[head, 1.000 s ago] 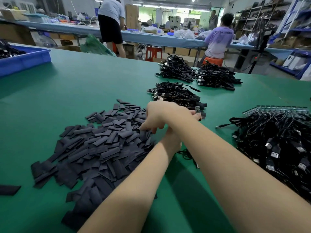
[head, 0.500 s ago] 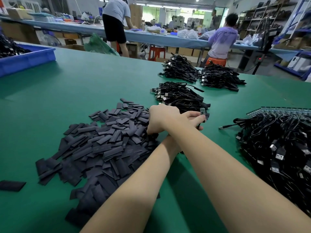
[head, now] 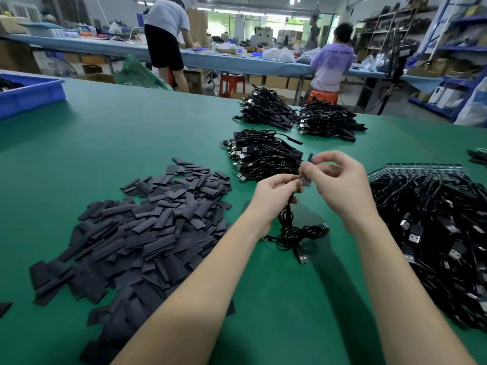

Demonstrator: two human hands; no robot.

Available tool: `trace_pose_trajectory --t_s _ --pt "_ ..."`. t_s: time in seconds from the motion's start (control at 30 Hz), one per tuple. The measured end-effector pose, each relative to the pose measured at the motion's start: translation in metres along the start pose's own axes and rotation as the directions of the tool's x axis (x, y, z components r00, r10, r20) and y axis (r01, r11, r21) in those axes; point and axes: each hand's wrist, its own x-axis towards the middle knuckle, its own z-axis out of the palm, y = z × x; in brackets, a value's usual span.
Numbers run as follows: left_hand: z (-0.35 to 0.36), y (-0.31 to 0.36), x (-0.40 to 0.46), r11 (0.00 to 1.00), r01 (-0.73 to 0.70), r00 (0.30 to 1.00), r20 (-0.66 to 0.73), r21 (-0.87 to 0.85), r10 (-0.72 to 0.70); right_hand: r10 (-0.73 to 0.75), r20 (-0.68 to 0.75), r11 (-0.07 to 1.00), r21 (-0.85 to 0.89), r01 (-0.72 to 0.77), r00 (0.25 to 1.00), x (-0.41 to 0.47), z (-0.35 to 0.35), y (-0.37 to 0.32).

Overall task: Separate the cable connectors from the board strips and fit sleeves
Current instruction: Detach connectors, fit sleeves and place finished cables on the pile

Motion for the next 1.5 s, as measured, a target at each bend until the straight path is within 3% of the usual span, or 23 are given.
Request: trace_pose_trajectory --t_s 0.17,0.3,0.7,0.93,1.33,1.5 --pt "0.005 -0.003 0.002 0.999 -0.011 0.998 0.059 0.035 0.009 0.196 -0.062 0.905 0.395 -0.156 0.979 -0.001 -0.016 0.021" --pt "-0.002 -0.001 0.006 0.995 -0.036 0.989 0.144 0.097 0.022 0.228 -0.074 0.84 0.518 -0.158 0.971 -0.002 -0.017 0.028" --pt "-0.009 -0.001 0.008 0.998 -0.032 0.962 0.274 0.056 0.016 0.208 0.013 0.795 0.581 -0.177 0.978 -0.002 -0.015 0.041" --pt "-0.014 -0.001 0.008 1.0 -0.022 0.94 0.341 0.015 0.016 0.148 0.147 0.776 0.596 -0.207 0.978 -0.003 -0.02 0.04" --pt "-0.024 0.006 0.006 0.989 -0.086 0.916 0.4 0.119 0.031 0.102 0.366 0.829 0.482 -0.282 0.925 -0.003 -0.033 0.051" --pt "-0.019 0.005 0.006 0.993 -0.084 0.935 0.35 0.08 0.051 0.113 0.338 0.808 0.515 -0.284 0.934 -0.004 -0.027 0.05"
